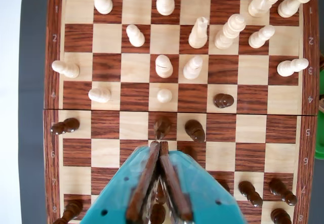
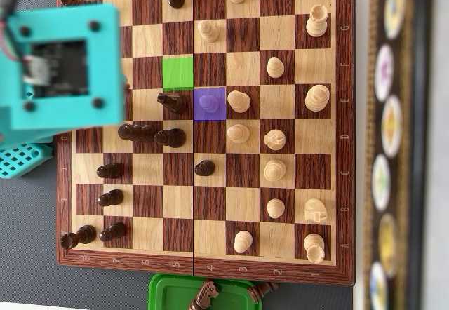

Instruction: Play chess

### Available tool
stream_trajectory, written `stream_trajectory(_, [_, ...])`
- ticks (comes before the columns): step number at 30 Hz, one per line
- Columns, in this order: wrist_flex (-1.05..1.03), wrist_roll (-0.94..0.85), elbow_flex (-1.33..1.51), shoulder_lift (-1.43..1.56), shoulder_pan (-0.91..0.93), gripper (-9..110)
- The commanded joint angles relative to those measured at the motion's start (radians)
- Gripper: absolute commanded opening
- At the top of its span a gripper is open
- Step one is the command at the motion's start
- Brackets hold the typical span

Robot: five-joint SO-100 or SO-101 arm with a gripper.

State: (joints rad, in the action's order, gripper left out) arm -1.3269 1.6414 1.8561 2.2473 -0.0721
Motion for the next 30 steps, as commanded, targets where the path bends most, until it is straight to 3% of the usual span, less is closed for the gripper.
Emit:
stream_trajectory(1, [0.061,0.002,-0.02,-0.04,-0.025,2])
stream_trajectory(7, [0.153,-0.003,-0.02,-0.1,-0.044,3])
stream_trajectory(30, [0.152,-0.006,-0.19,-0.442,-0.084,3])
